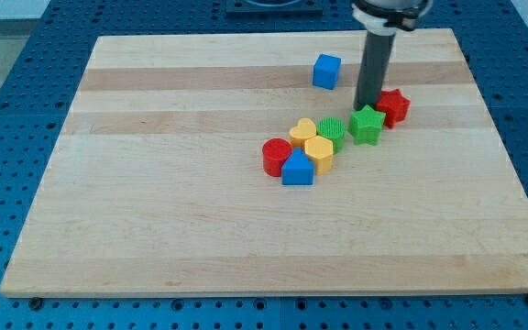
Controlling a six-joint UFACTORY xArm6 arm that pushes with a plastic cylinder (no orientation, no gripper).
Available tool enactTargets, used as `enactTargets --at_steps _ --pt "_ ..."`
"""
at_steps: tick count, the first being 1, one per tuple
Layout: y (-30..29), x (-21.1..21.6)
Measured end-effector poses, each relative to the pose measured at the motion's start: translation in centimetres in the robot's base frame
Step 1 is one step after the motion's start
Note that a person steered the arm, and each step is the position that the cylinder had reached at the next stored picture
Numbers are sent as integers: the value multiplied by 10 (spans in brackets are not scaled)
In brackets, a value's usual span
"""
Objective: Slightly push the red star parallel to the green star
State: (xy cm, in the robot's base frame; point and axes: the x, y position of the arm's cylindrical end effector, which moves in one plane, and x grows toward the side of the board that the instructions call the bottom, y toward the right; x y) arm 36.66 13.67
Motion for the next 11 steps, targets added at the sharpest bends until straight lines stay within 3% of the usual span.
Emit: enactTargets --at_steps 6,9,11 --pt "65 -20" --pt "65 15" --pt "8 -24"
